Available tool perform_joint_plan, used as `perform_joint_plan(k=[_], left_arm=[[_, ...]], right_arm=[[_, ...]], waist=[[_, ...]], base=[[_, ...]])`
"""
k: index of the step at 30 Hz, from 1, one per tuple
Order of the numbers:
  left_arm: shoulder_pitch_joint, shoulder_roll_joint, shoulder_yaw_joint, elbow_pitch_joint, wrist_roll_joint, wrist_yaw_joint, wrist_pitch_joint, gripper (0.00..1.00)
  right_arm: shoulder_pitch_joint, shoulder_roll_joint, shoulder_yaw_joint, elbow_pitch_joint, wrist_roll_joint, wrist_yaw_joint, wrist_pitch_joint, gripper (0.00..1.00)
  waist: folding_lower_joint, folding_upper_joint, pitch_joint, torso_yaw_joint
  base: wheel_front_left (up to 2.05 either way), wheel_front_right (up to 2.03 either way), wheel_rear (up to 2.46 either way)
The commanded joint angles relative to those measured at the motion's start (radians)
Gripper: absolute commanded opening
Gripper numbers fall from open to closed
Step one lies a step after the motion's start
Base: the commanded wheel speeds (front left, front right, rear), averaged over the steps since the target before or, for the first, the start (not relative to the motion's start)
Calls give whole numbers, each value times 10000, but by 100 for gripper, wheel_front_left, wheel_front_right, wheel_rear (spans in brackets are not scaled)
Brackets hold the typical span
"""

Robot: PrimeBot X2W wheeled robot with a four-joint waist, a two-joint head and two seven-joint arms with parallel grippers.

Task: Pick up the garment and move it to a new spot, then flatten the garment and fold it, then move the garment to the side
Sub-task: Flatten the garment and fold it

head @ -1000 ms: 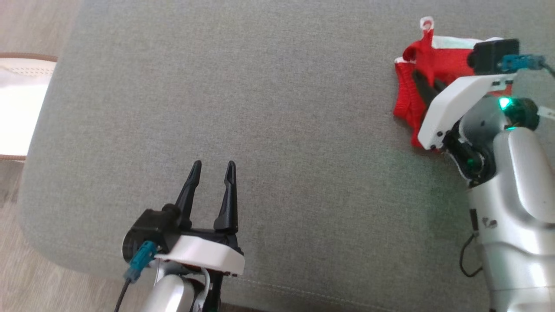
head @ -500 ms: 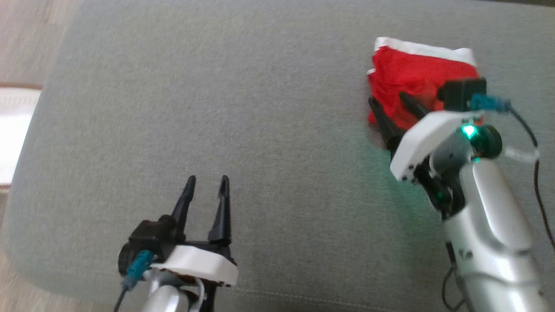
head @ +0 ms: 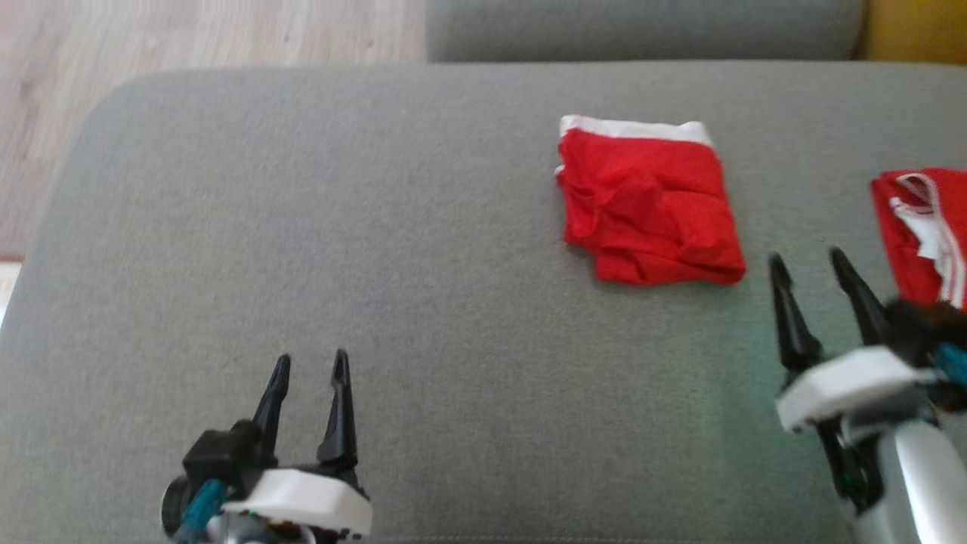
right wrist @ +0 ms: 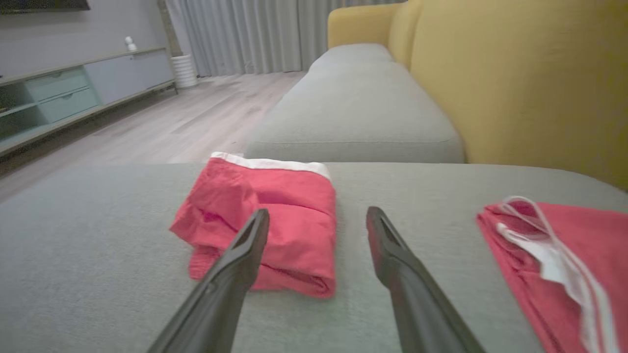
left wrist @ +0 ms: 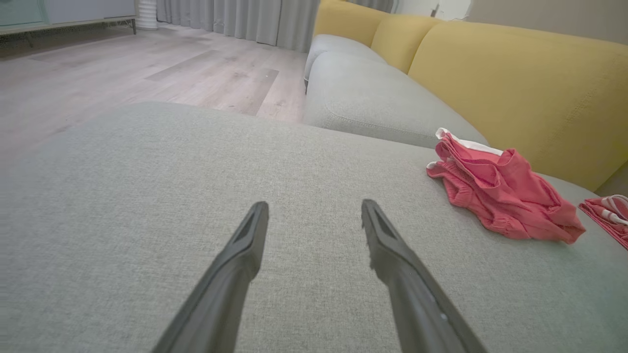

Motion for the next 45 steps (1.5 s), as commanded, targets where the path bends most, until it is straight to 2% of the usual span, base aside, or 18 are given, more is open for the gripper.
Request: perform_joint_plan(k=[1, 8, 13, 14, 15, 16, 17, 20, 27, 34, 39, 45], left_arm=[[-14, -16, 443, -402, 160, -43, -78, 100], [315, -16, 652, -441, 275, -121, -78, 100], [318, -16, 716, -533, 285, -180, -78, 100], [273, -16, 721, -568, 278, -189, -78, 100], [219, -16, 715, -600, 270, -196, -78, 100], [167, -16, 699, -618, 258, -200, -78, 100], [115, -16, 659, -618, 245, -210, -78, 100], [-120, -16, 435, -566, 240, -300, -78, 100], [-672, -16, -101, -389, 133, -371, -78, 100], [-841, -16, -441, -277, -100, -201, -78, 100], [-811, -16, -415, -261, -148, -128, -78, 100], [-804, -16, -377, -258, -188, -79, -78, 100]], right_arm=[[73, -144, -111, -301, -222, -9, -483, 100], [741, -5, -707, 82, -500, -9, -1029, 100], [466, 29, -747, 245, -373, -9, -986, 100], [283, -38, -669, 274, -338, -9, -908, 88], [49, -76, -622, 330, -218, -9, -813, 59], [-214, -135, -547, 431, -97, -9, -667, 24], [-507, -271, -436, 540, -98, -9, -527, 0], [-1481, -670, -211, 1081, -322, -9, -203, 0], [-3621, -932, 144, 3297, -719, -9, 325, 0], [-4413, -807, 524, 5280, -914, -9, 111, 0], [-4561, -631, 1468, 5906, -585, -9, -212, 0], [-4368, -561, 3434, 5860, 154, -9, -298, 0]], waist=[[0, -1, -307, -225], [0, -1, -540, -201], [0, -1, -395, -38], [0, -1, -301, -3], [0, -1, -197, 34], [0, -1, -99, 72], [0, -1, 11, 120], [0, -1, 356, 344], [0, -1, 1010, 979], [0, -1, 1186, 1464], [0, -1, 1133, 1498], [0, -1, 990, 1342]], base=[[0, 0, 0], [0, 0, 0], [0, 0, 0], [0, 0, 0], [0, 0, 0], [0, 0, 0], [0, 0, 0], [0, 0, 0], [0, 0, 0], [0, 0, 0], [0, 0, 0], [0, 0, 0]])
